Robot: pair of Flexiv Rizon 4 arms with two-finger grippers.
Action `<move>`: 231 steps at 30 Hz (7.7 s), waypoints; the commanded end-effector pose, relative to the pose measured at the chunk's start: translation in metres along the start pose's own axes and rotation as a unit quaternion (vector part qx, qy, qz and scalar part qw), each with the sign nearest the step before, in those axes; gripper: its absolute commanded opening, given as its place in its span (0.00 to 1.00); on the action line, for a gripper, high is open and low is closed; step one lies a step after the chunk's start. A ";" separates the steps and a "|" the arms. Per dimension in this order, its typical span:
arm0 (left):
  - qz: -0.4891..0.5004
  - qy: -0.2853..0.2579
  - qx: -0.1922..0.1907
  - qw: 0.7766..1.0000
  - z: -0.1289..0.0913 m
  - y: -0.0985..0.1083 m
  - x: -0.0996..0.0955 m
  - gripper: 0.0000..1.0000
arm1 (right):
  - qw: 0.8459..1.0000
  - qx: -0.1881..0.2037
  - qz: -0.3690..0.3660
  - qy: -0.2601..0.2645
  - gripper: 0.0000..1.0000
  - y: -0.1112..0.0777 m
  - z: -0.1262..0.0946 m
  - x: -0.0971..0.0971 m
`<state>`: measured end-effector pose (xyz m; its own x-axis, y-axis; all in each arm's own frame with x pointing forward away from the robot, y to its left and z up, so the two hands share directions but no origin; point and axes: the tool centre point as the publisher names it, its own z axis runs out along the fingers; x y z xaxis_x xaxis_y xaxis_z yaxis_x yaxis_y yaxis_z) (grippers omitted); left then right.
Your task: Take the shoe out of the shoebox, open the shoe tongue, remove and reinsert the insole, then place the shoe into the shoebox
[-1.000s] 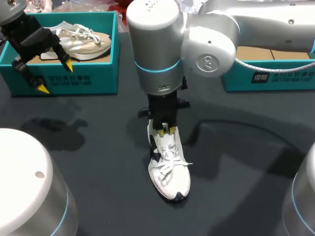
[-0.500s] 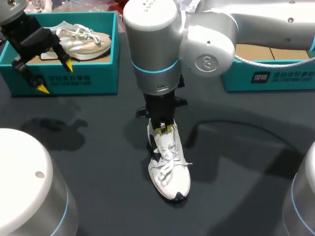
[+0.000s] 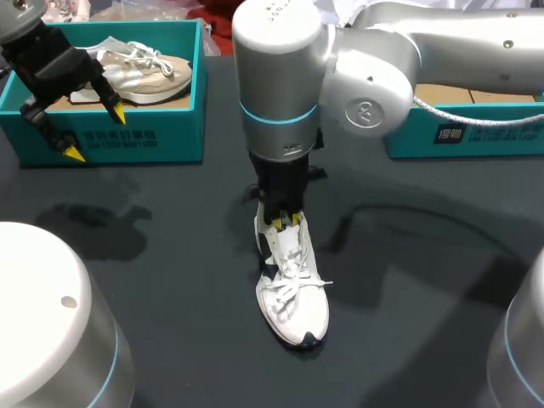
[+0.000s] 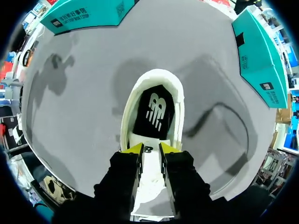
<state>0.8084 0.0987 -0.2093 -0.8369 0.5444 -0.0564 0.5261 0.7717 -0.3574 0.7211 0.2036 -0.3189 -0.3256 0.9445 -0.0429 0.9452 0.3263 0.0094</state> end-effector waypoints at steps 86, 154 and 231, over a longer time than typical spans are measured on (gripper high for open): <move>0.000 0.001 -0.001 1.000 0.000 0.001 -0.001 1.00 | 0.758 -0.052 -0.650 -0.022 1.00 0.099 0.053 -0.028; 0.000 0.001 -0.001 1.000 0.000 0.001 -0.001 1.00 | 0.737 -0.097 -0.663 -0.087 0.00 0.151 -0.152 -0.215; 0.000 0.001 -0.001 1.000 0.000 0.001 -0.001 1.00 | 0.758 0.012 -0.621 -0.197 0.00 0.279 -0.199 -0.541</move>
<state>0.8084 0.0987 -0.2093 -0.8369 0.5444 -0.0563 0.5261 0.7717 -0.3574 1.1524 -0.1994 -0.0902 -0.9372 -0.1823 -0.2975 -0.0854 0.9466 -0.3109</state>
